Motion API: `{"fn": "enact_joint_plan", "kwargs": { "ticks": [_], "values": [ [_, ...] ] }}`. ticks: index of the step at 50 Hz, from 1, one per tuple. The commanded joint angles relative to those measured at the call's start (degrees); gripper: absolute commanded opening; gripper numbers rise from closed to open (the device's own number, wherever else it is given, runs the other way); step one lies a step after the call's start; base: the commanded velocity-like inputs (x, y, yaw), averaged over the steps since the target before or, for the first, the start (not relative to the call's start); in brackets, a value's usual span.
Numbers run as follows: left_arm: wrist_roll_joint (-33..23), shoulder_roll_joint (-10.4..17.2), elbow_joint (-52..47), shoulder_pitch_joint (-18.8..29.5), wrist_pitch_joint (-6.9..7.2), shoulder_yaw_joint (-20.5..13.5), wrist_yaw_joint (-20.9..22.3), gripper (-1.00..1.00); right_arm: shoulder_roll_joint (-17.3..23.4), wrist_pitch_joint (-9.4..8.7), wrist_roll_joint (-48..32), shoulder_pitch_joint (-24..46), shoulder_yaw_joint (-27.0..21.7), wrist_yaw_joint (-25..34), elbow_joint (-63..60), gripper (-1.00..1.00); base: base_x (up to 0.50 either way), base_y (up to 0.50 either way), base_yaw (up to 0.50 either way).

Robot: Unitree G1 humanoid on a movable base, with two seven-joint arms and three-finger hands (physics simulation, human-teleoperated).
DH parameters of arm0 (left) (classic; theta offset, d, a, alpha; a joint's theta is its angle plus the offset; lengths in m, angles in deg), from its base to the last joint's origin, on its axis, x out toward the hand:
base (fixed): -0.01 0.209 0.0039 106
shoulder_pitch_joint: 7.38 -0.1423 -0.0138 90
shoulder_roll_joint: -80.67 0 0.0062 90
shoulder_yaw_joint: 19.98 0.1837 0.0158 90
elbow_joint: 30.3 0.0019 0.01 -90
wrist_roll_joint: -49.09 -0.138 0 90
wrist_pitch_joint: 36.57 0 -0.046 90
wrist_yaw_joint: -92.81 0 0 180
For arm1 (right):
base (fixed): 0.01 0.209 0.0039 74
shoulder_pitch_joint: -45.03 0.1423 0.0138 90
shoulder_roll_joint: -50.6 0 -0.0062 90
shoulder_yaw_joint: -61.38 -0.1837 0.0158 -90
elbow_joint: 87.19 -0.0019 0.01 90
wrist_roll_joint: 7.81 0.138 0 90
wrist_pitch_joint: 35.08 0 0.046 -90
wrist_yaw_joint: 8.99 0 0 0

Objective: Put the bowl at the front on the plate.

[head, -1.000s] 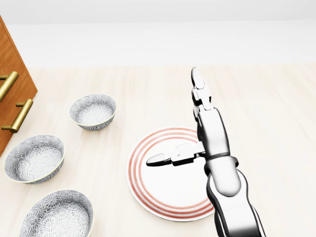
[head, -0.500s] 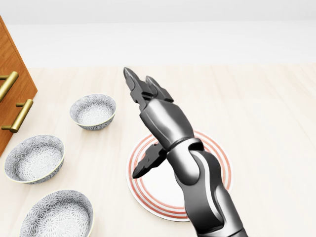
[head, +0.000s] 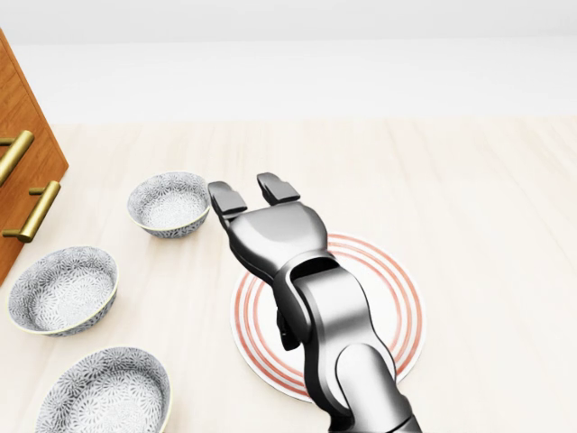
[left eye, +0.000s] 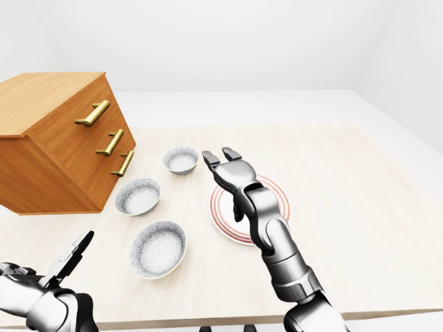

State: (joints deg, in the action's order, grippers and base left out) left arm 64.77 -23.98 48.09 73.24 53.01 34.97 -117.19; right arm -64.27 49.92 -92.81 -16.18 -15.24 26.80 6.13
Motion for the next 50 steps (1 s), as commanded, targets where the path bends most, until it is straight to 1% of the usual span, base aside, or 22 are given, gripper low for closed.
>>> {"fn": "enact_joint_plan", "kwargs": {
  "ticks": [1,4,5,8,9,10,11,12,13,14,35,37,38,39,40,43,44,45,46,49,50],
  "values": [
    [0.1,0.1,-0.1,0.1,0.35,0.0,0.0,1.0,-2.3,0.0,-9.9,-0.9,1.1,3.1,0.6,1.0,0.0,0.0,0.0],
    [0.1,0.1,-0.4,0.0,0.54,-0.1,0.0,1.0,-2.7,0.0,-10.6,-1.3,1.2,2.8,0.6,1.0,0.0,0.0,0.0],
    [0.0,0.1,0.1,0.1,0.08,0.0,0.0,1.0,-3.0,0.0,-10.9,-1.6,1.4,2.7,0.6,1.0,0.0,0.0,0.0],
    [0.0,0.2,0.7,0.3,-0.38,0.1,0.0,1.0,-3.3,0.0,-11.1,-2.2,1.4,2.3,0.8,1.0,0.0,0.0,0.0],
    [0.2,0.1,-0.3,-0.1,0.29,0.0,0.0,1.0,-3.5,0.0,-11.1,-2.7,1.7,2.1,0.7,1.0,0.0,0.0,0.0],
    [0.1,0.0,-0.4,-0.1,0.24,0.0,0.0,1.0,-3.6,0.0,-11.1,-3.0,1.7,2.1,0.7,1.0,0.0,0.0,0.0],
    [0.1,0.0,-0.5,-0.2,0.27,0.0,0.0,1.0,-3.8,0.0,-11.6,-3.5,1.8,3.6,0.7,1.0,0.0,0.0,0.0],
    [0.1,-0.1,-0.6,-0.2,0.3,-0.1,0.0,1.0,-3.6,0.0,-11.1,-3.6,1.7,3.1,0.6,1.0,0.0,0.0,0.0],
    [0.0,-0.1,0.0,0.0,-0.17,-0.1,0.0,1.0,-3.6,0.0,-9.9,-3.1,1.2,2.1,0.3,1.0,0.0,0.0,0.0],
    [0.0,-0.1,0.0,0.0,-0.22,-0.1,0.0,1.0,-3.5,0.0,-9.7,-3.1,1.2,2.0,0.3,1.0,0.0,0.0,0.0],
    [0.0,0.0,0.1,0.0,-0.24,0.0,0.0,1.0,-3.3,0.0,-9.5,-3.0,1.4,2.0,0.3,1.0,0.0,0.0,0.0],
    [0.1,0.0,-0.3,-0.1,0.08,-0.1,0.0,1.0,-3.8,0.0,-10.9,-2.1,2.3,3.1,-1.5,1.0,0.0,0.0,0.0],
    [0.2,0.0,-0.9,-0.3,0.59,-0.2,0.0,1.0,-3.9,0.0,-11.6,-1.8,2.7,4.1,-1.7,1.0,0.0,0.0,0.0],
    [0.2,0.0,-1.1,-0.3,0.72,-0.2,0.0,1.0,-4.2,0.0,-12.4,-1.6,2.9,4.2,-1.7,1.0,0.0,0.0,0.0],
    [0.1,-0.1,-0.8,-0.2,0.51,-0.3,0.0,1.0,-4.8,0.0,-12.4,-1.6,2.8,4.2,-1.3,1.0,0.0,0.0,0.0],
    [-0.1,-0.2,-1.1,-0.3,0.7,-0.3,0.0,1.0,-6.2,0.0,-13.2,-1.1,3.5,4.2,0.6,1.0,0.0,0.0,0.0],
    [0.0,-0.1,-1.3,-0.2,1.23,-0.3,0.0,1.0,-7.4,0.0,-12.5,-0.7,4.0,4.2,1.3,1.0,0.0,0.0,0.0],
    [0.0,-0.1,-1.2,-0.2,1.24,-0.4,0.0,1.0,-7.8,0.0,-13.1,-0.6,4.2,4.1,1.6,1.0,0.0,0.0,0.0],
    [0.2,-0.1,-1.6,-0.3,1.63,-0.5,0.0,1.0,-7.9,0.0,-12.9,-0.3,4.3,3.5,2.7,1.0,0.0,0.0,0.0],
    [0.1,-0.2,-1.1,-0.1,1.18,-0.6,0.0,1.0,-8.4,0.0,-13.2,0.4,4.9,3.4,4.5,1.0,0.0,0.0,0.0],
    [0.2,-0.1,-1.4,-0.2,1.47,-0.6,0.0,1.0,-8.7,0.0,-13.9,0.8,5.1,2.9,5.4,1.0,0.0,0.0,0.0]
  ]
}}
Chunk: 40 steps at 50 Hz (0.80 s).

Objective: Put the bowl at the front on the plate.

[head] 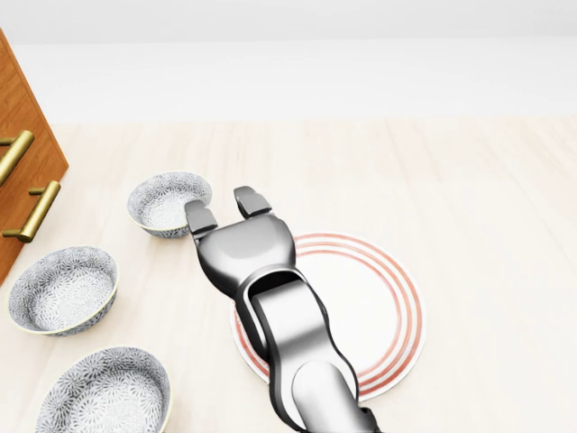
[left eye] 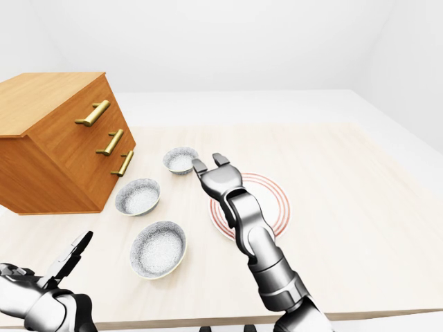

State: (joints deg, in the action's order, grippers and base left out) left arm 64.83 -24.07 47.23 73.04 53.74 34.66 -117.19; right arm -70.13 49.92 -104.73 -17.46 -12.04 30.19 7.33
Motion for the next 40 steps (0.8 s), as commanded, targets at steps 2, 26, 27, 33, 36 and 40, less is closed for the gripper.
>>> {"fn": "enact_joint_plan", "kwargs": {
  "ticks": [2,26,27,33,36,40],
  "values": [
    [0.1,0.0,-0.1,0.2,0.47,-0.3,0.0,1.0,-3.2,0.0,-2.4,2.8,1.8,-0.3,5.1,1.0,0.0,0.0,0.0],
    [0.0,-0.1,-0.9,-0.1,0.59,-0.3,0.0,1.0,-5.3,4.97,-1.9,-5.8,9.4,-1.5,3.5,1.0,0.0,0.0,0.0],
    [0.0,-0.1,-1.0,-0.1,0.68,-0.3,0.0,1.0,-5.3,5.48,-2.2,-6.1,9.6,-1.1,2.9,1.0,0.0,0.0,0.0],
    [-0.1,-0.1,-0.6,0.1,0.51,-0.3,0.0,1.0,-5.3,7.21,-3.5,-10.0,13.1,0.8,-3.1,1.0,0.0,0.0,0.0],
    [-0.2,-0.1,-0.4,0.1,0.36,-0.2,0.0,1.0,-5.3,7.42,-4.5,-12.3,15.5,0.8,-5.6,1.0,0.0,0.0,0.0],
    [-0.3,0.0,-0.1,0.1,0.08,-0.2,0.0,1.0,-5.3,7.51,-4.7,-14.4,17.8,0.8,-6.9,1.0,0.0,0.0,0.0]
  ]
}}
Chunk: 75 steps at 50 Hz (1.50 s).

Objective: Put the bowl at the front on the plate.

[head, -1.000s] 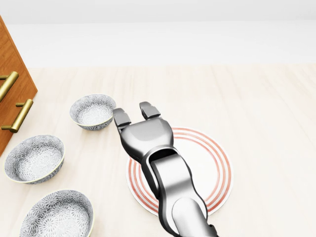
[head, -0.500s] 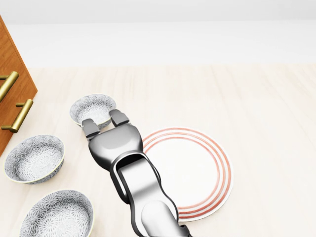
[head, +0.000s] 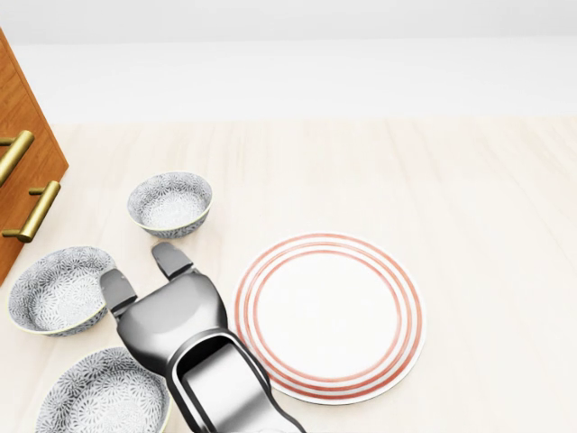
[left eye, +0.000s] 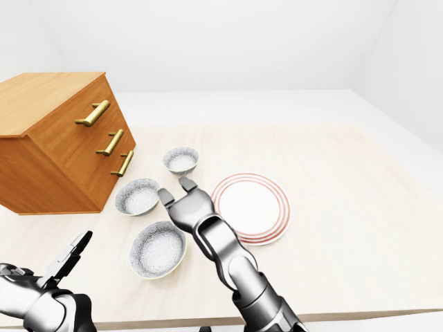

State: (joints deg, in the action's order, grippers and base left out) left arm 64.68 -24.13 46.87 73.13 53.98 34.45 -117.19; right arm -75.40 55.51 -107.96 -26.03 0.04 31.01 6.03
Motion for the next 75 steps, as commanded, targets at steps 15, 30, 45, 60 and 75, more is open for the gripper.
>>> {"fn": "enact_joint_plan", "kwargs": {
  "ticks": [15,30,45,60,75],
  "values": [
    [-0.2,0.1,0.3,0.0,-0.18,0.1,0.0,1.0,2.4,-0.73,1.7,-13.0,12.2,0.0,-2.5,1.0,0.0,0.0,0.0],
    [-0.1,0.2,0.0,0.0,0.16,0.1,0.0,1.0,2.7,-1.81,1.3,-14.8,15.0,-0.1,-1.6,1.0,0.0,0.0,0.0],
    [-0.4,0.2,1.0,0.2,-0.58,0.3,0.0,1.0,2.4,-2.05,1.4,-14.7,15.6,0.0,-2.3,1.0,0.0,0.0,0.0],
    [-0.3,0.3,1.0,0.2,-0.59,0.4,0.0,1.0,2.5,-2.08,1.4,-14.6,15.6,0.0,-2.3,1.0,0.0,0.0,0.0],
    [-0.1,0.3,0.4,0.0,-0.11,0.3,0.0,1.0,0.7,-0.54,3.9,-13.7,15.6,0.0,3.0,1.0,0.0,0.0,0.0]
  ]
}}
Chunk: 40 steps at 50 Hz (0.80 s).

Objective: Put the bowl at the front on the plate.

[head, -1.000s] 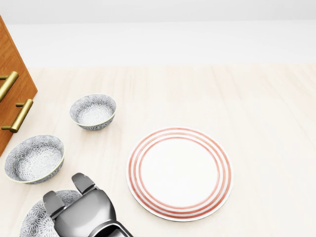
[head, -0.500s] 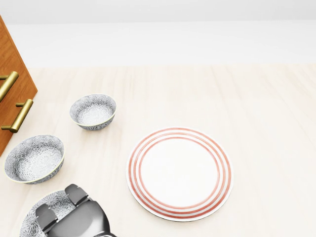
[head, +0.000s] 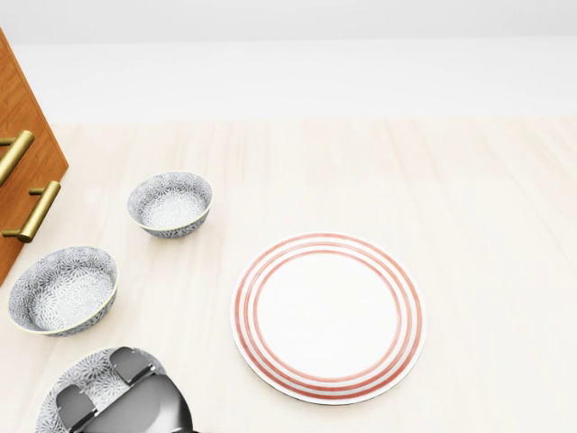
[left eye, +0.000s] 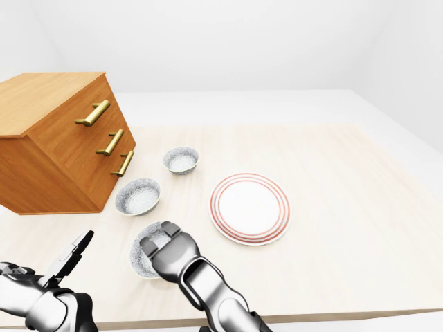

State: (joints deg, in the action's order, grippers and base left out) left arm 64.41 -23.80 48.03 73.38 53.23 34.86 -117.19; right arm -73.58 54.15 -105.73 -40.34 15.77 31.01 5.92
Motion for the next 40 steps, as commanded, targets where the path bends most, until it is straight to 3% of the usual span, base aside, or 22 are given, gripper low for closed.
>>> {"fn": "enact_joint_plan", "kwargs": {
  "ticks": [1,11,12,23,26,35,40],
  "values": [
    [0.2,0.0,-1.0,-0.3,0.84,-0.2,0.0,1.0,-1.2,0.86,1.9,0.6,-0.2,0.0,3.4,1.0,0.0,0.0,0.0],
    [0.0,-0.1,-0.5,0.0,0.54,-0.2,0.0,1.0,-1.8,0.51,3.7,3.1,-2.0,0.0,5.0,1.0,0.0,0.0,0.0],
    [0.3,-0.1,-1.2,-0.2,1.13,-0.3,0.0,1.0,-1.8,0.77,3.9,3.9,-2.9,0.0,5.6,1.0,0.0,0.0,0.0],
    [0.3,-0.2,-1.8,-0.2,1.73,-0.5,0.0,1.0,-1.8,1.0,6.1,5.9,-7.4,-3.0,13.5,1.0,0.0,0.0,0.0],
    [0.1,-0.2,-0.8,0.1,1.02,-0.4,0.0,1.0,-1.8,0.83,6.8,5.8,-7.9,-4.3,15.4,1.0,0.0,0.0,0.0],
    [0.2,-0.1,-0.8,0.0,1.02,-0.3,0.0,1.0,-1.8,2.49,7.8,8.3,-9.3,-6.8,21.3,1.0,0.0,0.0,0.0],
    [0.3,-0.2,-1.5,-0.1,1.69,-0.4,0.0,1.0,-1.8,3.92,7.8,10.8,-10.8,-7.9,26.0,1.0,0.0,0.0,0.0]
  ]
}}
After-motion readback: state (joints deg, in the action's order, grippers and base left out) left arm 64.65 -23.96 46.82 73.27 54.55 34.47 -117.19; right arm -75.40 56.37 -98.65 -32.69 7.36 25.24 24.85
